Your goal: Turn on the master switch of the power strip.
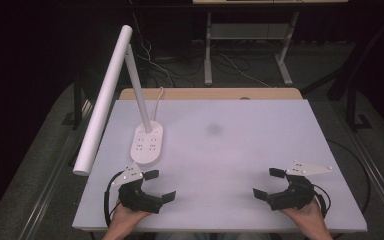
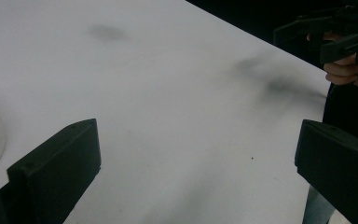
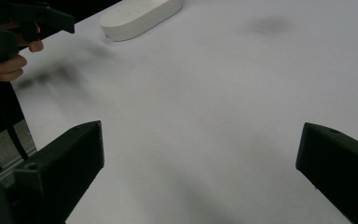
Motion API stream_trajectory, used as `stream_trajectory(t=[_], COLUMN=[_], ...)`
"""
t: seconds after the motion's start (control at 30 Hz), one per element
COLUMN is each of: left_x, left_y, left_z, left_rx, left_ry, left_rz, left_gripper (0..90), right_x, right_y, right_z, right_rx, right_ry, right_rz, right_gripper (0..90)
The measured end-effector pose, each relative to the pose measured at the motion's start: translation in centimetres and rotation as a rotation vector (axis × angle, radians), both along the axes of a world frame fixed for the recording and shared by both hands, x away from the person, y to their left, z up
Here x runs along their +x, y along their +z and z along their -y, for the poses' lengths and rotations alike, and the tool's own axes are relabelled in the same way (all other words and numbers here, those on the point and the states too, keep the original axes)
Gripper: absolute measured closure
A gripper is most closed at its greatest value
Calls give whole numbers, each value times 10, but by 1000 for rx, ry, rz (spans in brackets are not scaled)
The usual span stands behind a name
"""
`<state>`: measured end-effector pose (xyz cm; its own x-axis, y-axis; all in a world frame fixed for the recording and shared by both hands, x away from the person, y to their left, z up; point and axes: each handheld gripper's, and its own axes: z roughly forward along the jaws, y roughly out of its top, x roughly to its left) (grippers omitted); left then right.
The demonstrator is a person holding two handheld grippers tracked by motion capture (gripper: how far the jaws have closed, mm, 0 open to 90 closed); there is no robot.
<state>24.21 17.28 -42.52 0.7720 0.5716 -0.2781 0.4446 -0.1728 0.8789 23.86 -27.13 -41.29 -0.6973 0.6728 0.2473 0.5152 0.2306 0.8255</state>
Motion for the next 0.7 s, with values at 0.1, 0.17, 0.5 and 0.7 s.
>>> stream_trajectory(t=[0.1,0.17,0.5,0.7], left_x=[1,1,2,1], left_y=[0,1,2,5], left_z=[0,1,1,1], left_rx=[6,-3,9,13], left_ry=[-12,-12,-35,-44], left_rz=[-2,-4,-11,-18], left_gripper=[0,0,0,0], right_x=[0,0,-1,-1], right_y=[-1,-1,-2,-2], right_z=[0,0,5,4], right_rx=[-4,-8,-14,-19], right_ry=[2,6,-2,-6], right_rz=[-1,-9,-14,-17], right_gripper=[2,2,2,2])
